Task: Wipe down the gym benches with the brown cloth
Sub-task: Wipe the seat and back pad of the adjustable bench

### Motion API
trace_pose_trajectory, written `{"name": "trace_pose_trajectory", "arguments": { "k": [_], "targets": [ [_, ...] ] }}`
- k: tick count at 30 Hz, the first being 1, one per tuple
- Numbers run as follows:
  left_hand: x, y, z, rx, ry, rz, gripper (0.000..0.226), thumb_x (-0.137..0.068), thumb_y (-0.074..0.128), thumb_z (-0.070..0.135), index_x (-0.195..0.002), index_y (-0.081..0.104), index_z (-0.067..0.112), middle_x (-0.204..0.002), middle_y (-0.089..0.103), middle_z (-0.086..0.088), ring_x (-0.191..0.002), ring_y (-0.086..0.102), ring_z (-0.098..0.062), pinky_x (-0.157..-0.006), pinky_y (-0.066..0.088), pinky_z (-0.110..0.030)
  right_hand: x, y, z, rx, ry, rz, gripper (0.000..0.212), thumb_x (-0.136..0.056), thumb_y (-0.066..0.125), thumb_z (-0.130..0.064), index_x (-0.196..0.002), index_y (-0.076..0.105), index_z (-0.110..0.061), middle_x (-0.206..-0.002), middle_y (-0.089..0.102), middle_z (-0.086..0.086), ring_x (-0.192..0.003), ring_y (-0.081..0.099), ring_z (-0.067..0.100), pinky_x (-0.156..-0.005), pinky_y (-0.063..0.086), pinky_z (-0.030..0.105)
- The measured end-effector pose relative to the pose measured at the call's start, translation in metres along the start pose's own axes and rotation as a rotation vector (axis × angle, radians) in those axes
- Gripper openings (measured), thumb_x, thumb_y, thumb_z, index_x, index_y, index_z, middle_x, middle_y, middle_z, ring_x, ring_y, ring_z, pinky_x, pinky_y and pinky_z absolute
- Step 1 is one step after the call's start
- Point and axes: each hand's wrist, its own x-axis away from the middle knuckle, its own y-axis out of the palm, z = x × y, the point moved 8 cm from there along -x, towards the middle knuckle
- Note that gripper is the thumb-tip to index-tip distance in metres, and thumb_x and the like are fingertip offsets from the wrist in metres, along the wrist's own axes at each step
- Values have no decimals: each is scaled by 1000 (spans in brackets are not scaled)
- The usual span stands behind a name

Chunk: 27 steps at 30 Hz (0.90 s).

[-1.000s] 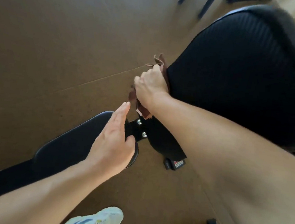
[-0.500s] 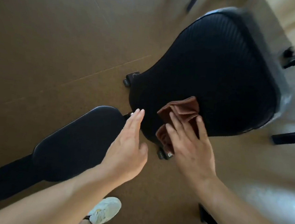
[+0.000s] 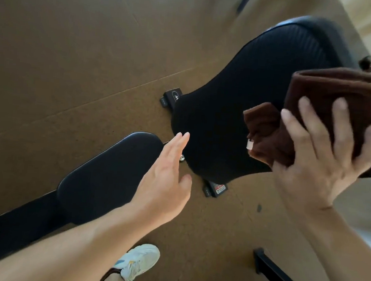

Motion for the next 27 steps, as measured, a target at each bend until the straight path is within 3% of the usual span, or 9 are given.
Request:
{"name": "trace_pose_trajectory", "arguments": {
  "k": [4, 7, 10, 12, 15, 19, 24, 26, 27],
  "targets": [
    [4, -1, -18, 14, -39, 4, 84, -99, 58, 14, -158, 8, 47, -165, 9, 31, -149, 24, 2, -119, 38, -35, 9, 38, -41, -12, -193, -310, 49, -103, 66, -39, -148, 58, -20, -160, 51, 1, -135, 56, 29, -116, 21, 50],
    [4, -2, -24, 15, -48, -17, 83, -98, 58, 14, -158, 10, 47, -165, 10, 30, -144, 39, -6, -114, 44, -40, -5, 78, -75, -62, -179, -401, 46, -100, 69, -20, -145, 60, -17, -158, 52, 5, -122, 65, 33, -113, 21, 49],
    [3, -8, -35, -25, -74, -11, 81, -99, 57, 16, -157, 11, 48, -164, 11, 30, -141, 45, -12, -112, 45, -39, -26, 132, -129, -87, -273, -456, 37, -101, 54, -15, -135, 68, -13, -152, 59, 10, -127, 63, 35, -117, 16, 46],
    [5, -12, -51, -43, -115, 4, 78, -99, 55, 17, -158, 13, 46, -163, 12, 30, -136, 51, -20, -111, 45, -39, -24, 172, -174, -46, -425, -647, 40, -105, 42, -20, -137, 65, -13, -156, 53, 13, -145, 47, 36, -125, 6, 47],
    [11, -13, -76, -72, -173, -4, 77, -99, 55, 18, -157, 14, 48, -163, 12, 31, -133, 53, -23, -108, 48, -39, 40, 221, -219, 162, -834, -1021, 49, -107, 45, -30, -155, 47, -18, -170, 33, 10, -162, 14, 33, -130, -2, 53],
    [26, -7, -106, -101, -219, -17, 75, -100, 57, 19, -156, 18, 50, -163, 14, 30, -132, 53, -21, -107, 49, -39, 148, 227, -220, 238, -1160, -1178, 53, -101, 60, -37, -152, 52, -26, -164, 43, 5, -160, 23, 28, -130, 3, 55],
    [54, 10, -119, -53, -263, -107, 64, -101, 54, 20, -153, 30, 49, -157, 28, 32, -139, 44, -7, -114, 37, -29, 230, 200, -185, 240, -1187, -1271, 34, -95, 69, -26, -128, 72, -17, -140, 67, 9, -143, 51, 31, -127, 18, 55],
    [64, 14, -118, -62, -260, -188, 56, -102, 52, 24, -148, 37, 52, -149, 40, 34, -137, 39, 7, -113, 35, -25, 250, 182, -157, 121, -1044, -1386, 23, -96, 67, -23, -117, 75, -18, -126, 74, 6, -129, 63, 29, -125, 26, 53],
    [67, 13, -119, -71, -260, -233, 52, -102, 52, 26, -145, 41, 52, -145, 44, 35, -135, 39, 11, -113, 35, -24, 261, 172, -138, 4, -864, -1492, 18, -97, 66, -24, -112, 75, -25, -121, 76, 0, -123, 66, 25, -122, 32, 49]
  ]
}}
